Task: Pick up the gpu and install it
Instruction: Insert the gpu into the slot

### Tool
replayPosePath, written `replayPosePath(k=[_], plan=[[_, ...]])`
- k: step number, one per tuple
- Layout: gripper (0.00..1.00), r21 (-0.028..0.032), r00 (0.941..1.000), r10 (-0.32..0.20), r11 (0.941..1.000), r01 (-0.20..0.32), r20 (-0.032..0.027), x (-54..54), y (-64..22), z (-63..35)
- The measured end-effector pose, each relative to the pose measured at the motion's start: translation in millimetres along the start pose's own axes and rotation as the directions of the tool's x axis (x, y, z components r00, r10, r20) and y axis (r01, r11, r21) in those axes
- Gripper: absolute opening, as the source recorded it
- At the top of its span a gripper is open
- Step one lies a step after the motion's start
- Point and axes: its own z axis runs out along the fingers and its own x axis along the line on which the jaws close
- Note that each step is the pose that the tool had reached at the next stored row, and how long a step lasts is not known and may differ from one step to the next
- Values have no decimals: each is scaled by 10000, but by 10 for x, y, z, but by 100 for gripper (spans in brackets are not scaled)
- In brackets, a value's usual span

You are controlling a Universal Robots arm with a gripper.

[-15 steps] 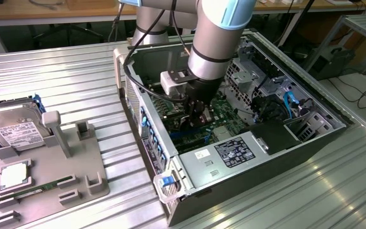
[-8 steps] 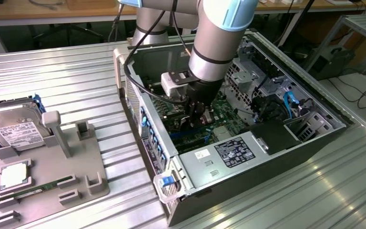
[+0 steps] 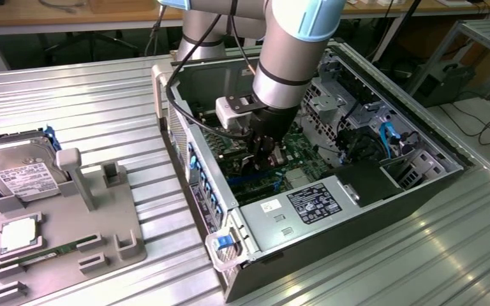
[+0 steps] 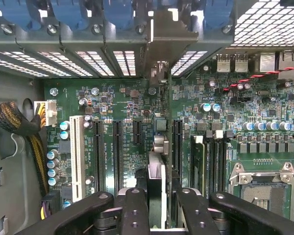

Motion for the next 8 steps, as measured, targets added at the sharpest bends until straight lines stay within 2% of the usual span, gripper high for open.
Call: replayPosePath(k=[8], plan=[[27, 17, 10000, -1, 10000, 1, 1, 0, 2, -8]])
